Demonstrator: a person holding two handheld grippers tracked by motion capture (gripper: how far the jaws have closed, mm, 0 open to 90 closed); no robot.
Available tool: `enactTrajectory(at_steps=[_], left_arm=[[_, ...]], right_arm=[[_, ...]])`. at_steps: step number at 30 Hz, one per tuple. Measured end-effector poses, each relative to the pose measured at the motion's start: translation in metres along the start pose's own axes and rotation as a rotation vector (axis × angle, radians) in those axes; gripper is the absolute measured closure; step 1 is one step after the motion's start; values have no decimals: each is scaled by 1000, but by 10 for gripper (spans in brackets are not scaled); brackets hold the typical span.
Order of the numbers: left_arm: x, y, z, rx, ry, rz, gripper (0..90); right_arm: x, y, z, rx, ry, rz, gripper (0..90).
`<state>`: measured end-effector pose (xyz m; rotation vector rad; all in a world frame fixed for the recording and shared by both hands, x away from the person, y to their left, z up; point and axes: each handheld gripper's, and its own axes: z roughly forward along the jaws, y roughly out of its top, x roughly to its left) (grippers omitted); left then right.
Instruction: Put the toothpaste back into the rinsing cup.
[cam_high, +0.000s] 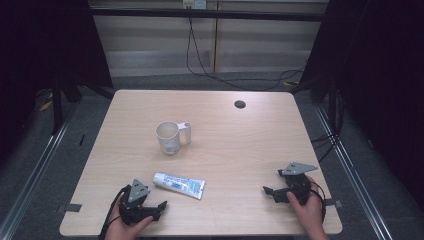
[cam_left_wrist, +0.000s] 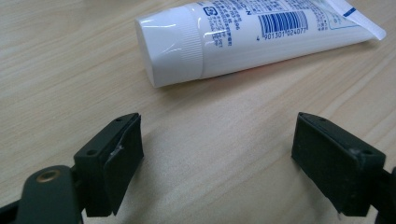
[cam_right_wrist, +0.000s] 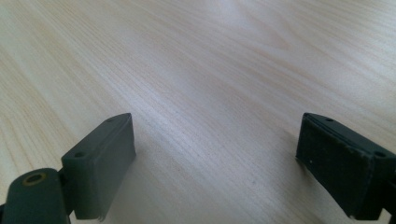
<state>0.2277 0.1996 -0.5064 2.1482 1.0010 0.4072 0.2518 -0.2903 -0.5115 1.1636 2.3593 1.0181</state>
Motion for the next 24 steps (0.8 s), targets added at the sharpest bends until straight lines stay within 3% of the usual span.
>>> enactTrajectory(at_steps=[5, 6, 8, 11, 12, 13, 14, 15, 18, 19, 20, 23, 24], left_arm=[[2, 2, 0, 16, -12, 18, 165], [1, 6, -1, 49, -18, 39, 168], [0, 8, -2, 63, -16, 59, 169], [-4, 19, -5, 137, -2, 179, 183], [-7, 29, -7, 163, -3, 255, 184], [-7, 29, -7, 163, -3, 255, 184], [-9, 39, -10, 181, -14, 314, 185], [-9, 39, -10, 181, -14, 314, 185], [-6, 58, -14, 212, -24, 397, 188], [-6, 58, -14, 212, -24, 397, 188], [-6, 67, -14, 232, -20, 443, 191], [-7, 75, -13, 244, -30, 463, 194], [-7, 82, -10, 264, -41, 495, 194]], right_arm=[[0, 0, 0, 0, 0, 0, 111], [0, 0, 0, 1, 0, 1, 111], [0, 0, 0, 1, 0, 1, 111], [0, 0, 0, 0, 0, 1, 111], [0, 0, 0, 0, 0, 1, 111], [0, 0, 0, 0, 0, 1, 111], [0, 0, 0, 0, 0, 1, 111], [0, 0, 0, 0, 0, 1, 111], [0, 0, 0, 0, 0, 1, 111], [0, 0, 0, 0, 0, 1, 111], [0, 0, 0, 0, 0, 1, 111], [0, 0, 0, 1, 0, 1, 111], [0, 0, 0, 0, 0, 1, 111]])
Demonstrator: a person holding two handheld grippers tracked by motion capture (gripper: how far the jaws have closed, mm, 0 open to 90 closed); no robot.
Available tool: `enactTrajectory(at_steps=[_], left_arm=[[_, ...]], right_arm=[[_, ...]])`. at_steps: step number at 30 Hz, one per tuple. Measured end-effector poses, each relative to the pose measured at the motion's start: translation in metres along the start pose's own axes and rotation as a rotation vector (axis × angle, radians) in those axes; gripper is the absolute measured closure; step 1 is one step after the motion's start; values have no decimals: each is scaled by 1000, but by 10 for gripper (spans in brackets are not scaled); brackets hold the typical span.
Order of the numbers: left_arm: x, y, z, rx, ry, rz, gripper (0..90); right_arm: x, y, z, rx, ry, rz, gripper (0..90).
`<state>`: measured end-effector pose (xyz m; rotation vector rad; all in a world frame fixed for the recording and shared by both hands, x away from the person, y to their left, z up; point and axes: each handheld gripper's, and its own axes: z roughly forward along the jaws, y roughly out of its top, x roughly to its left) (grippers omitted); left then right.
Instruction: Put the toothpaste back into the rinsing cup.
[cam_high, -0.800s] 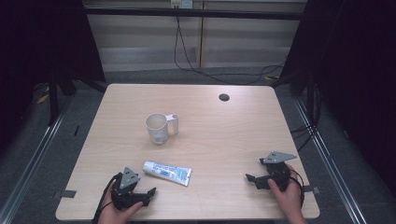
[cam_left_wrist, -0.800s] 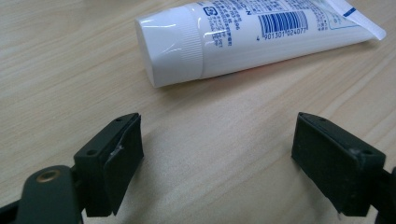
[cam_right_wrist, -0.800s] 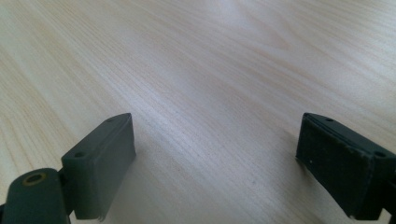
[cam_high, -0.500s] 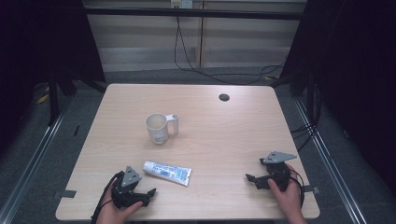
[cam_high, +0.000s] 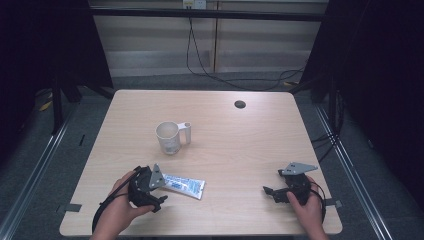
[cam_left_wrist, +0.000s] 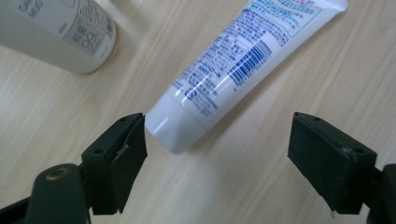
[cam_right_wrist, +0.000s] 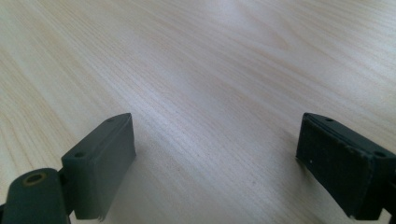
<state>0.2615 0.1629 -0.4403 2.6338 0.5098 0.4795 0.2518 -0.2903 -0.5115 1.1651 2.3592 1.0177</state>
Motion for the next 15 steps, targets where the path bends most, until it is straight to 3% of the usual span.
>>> enactTrajectory(at_steps=[8, 15], left_arm=[[7, 24, 8, 60, -42, 86, 210], [10, 36, 12, 79, -57, 106, 210]], right_arm=[[0, 0, 0, 0, 0, 0, 111], [0, 0, 0, 0, 0, 0, 111]])
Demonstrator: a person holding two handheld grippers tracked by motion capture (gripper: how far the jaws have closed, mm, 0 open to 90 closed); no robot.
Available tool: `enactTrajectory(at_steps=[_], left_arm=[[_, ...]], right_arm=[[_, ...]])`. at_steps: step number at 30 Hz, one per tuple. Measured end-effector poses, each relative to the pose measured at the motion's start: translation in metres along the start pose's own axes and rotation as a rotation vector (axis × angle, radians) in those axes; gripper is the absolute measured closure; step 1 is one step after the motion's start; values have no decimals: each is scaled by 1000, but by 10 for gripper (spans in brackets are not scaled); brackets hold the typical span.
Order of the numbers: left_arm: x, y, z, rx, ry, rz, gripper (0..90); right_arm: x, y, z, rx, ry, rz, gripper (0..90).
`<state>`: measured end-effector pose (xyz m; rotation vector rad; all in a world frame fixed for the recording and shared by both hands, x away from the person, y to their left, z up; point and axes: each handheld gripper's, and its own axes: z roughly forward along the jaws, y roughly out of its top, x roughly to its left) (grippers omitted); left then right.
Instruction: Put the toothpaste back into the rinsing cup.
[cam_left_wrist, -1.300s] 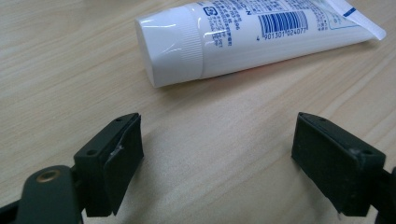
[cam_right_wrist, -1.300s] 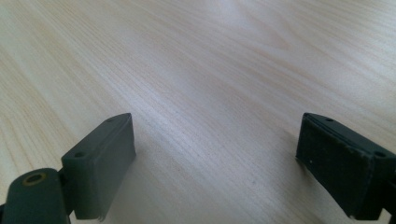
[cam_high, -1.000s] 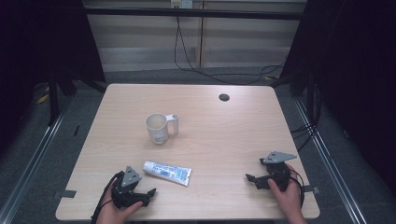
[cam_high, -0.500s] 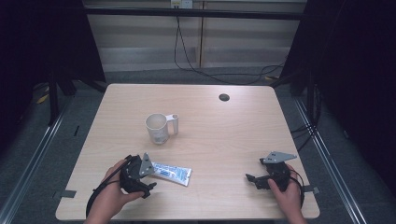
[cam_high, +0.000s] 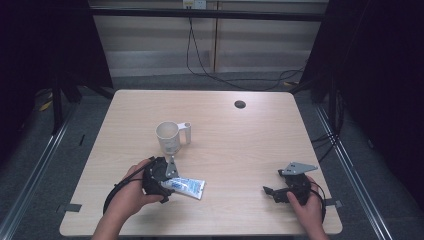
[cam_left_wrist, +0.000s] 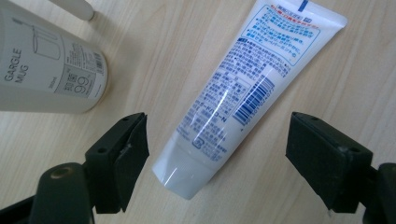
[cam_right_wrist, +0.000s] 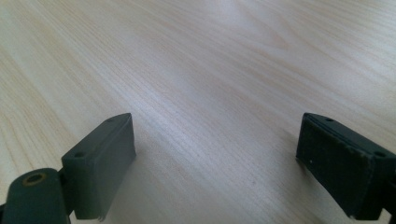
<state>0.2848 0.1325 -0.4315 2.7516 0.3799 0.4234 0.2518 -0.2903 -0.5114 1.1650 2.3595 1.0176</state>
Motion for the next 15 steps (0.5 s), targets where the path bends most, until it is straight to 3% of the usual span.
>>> enactTrajectory(at_steps=[5, 15], left_arm=[[2, 11, 5, 17, -15, 30, 209], [5, 23, 15, 36, -40, 50, 214]], right_arm=[[0, 0, 0, 0, 0, 0, 111], [0, 0, 0, 0, 1, 0, 111]])
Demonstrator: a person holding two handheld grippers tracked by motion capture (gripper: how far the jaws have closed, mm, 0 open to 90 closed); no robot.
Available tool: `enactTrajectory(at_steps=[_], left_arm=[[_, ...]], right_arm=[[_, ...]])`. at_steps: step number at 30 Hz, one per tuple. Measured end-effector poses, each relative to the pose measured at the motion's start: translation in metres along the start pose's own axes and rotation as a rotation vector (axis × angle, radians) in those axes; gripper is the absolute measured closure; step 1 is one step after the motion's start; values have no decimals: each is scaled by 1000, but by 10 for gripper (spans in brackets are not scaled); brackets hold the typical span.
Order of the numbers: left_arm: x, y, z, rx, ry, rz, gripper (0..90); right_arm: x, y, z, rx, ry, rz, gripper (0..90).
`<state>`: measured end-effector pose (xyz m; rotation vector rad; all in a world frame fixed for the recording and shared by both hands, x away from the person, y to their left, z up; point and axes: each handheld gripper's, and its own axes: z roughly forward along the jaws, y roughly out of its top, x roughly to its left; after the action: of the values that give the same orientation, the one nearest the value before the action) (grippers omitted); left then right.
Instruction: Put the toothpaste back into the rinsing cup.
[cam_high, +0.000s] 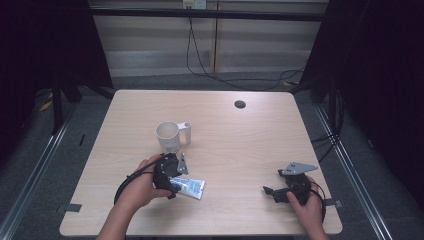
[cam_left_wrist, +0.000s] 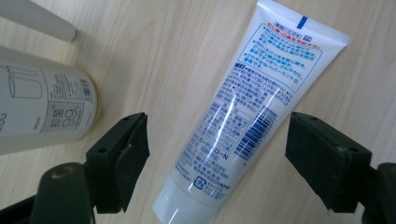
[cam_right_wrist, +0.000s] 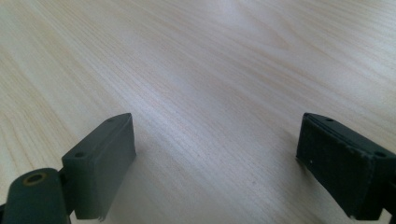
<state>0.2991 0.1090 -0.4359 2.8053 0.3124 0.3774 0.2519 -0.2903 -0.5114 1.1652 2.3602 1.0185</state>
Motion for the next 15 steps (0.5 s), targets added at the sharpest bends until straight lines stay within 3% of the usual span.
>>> enactTrajectory(at_steps=[7, 15], left_arm=[[-1, 6, 9, 26, -26, 33, 216], [-1, 6, 19, 34, -59, 32, 249]], right_arm=[[0, 0, 0, 1, 1, 1, 110], [0, 0, 0, 0, 1, 0, 110]])
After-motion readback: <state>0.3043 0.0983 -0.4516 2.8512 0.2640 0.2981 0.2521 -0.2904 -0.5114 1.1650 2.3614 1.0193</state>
